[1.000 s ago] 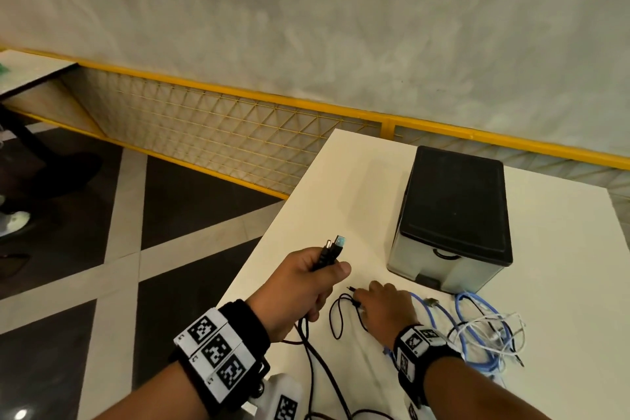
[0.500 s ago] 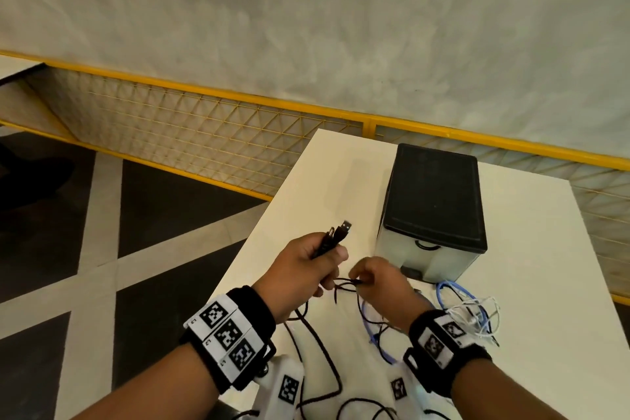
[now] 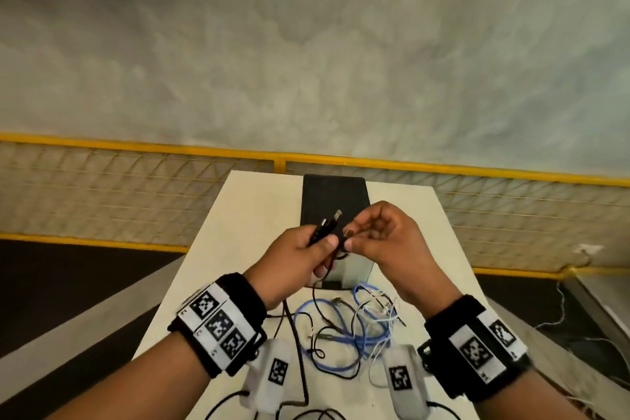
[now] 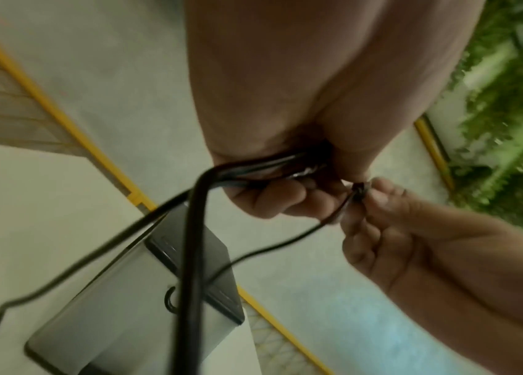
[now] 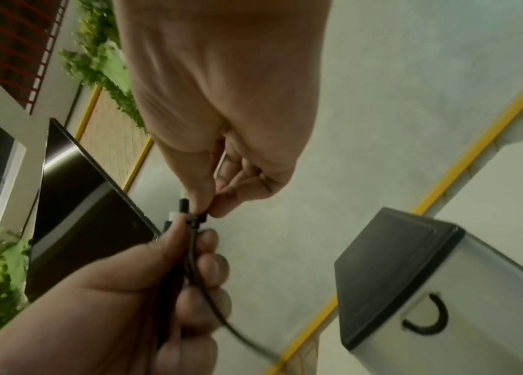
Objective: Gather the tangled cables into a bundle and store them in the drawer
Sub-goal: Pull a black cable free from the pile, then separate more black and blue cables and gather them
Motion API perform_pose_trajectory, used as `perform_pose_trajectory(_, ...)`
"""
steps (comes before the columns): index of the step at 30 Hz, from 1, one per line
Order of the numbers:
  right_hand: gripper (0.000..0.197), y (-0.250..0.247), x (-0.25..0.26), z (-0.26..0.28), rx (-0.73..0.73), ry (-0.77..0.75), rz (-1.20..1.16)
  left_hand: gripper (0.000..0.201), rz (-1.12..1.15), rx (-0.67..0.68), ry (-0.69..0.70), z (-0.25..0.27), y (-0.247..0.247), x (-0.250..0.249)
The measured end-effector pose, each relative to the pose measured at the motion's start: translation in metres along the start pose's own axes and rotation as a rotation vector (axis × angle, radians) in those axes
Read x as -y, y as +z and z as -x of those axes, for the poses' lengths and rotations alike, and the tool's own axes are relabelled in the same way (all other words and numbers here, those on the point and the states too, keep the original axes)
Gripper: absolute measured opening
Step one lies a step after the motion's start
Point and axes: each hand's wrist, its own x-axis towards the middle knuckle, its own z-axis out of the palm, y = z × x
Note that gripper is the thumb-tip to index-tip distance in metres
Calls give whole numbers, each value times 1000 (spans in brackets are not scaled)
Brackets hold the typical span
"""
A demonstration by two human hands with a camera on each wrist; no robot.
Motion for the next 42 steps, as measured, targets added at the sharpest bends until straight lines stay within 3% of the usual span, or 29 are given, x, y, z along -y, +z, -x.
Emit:
perform_pose_trajectory(4, 31, -8, 9, 6, -23, -47, 14, 23, 128, 90, 8, 5, 12, -7)
perform_pose_trajectory(10, 24, -1, 3, 10, -98, -27, 23, 25, 164, 59, 26, 8, 19, -11)
perform_pose_trajectory(13, 16, 0, -9, 20, -120, 196, -86, 20, 162, -37, 37, 5, 18, -8)
perform_pose_trajectory(16, 45, 9, -27, 34, 60, 633, -260, 14, 153, -102, 61, 0, 13, -5)
perform_pose_trajectory(19, 59, 22, -42, 38, 222, 817, -352, 15, 134, -31, 63, 6, 19, -2)
perform_pose_trajectory(22, 50, 30, -46, 33, 184, 812, -510, 20, 163, 26, 84, 15, 28, 1)
perform_pose_trajectory(29, 16, 41, -53, 22, 47, 851, -830, 17, 223, -48, 172, 36, 19, 7)
perform_pose_trajectory(31, 18, 38, -58, 12, -31, 804, -978, 14, 264, -10, 174, 47, 16, 7)
perform_pose_trajectory(35, 26, 11, -56, -8, -283, 726, -1119, 22, 448, -13, 20, 66, -10, 11)
perform_pose_trajectory(37, 27, -3, -55, -9, -340, 711, -1072, 22, 369, -86, -136, 68, -34, 22)
perform_pose_trajectory(39, 26, -4, -54, 0, -266, 712, -956, 17, 219, -173, -244, 66, -55, 38)
perform_pose_trajectory(42, 14, 17, -53, 22, 42, 698, -589, 18, 111, -222, -265, 58, -60, 51)
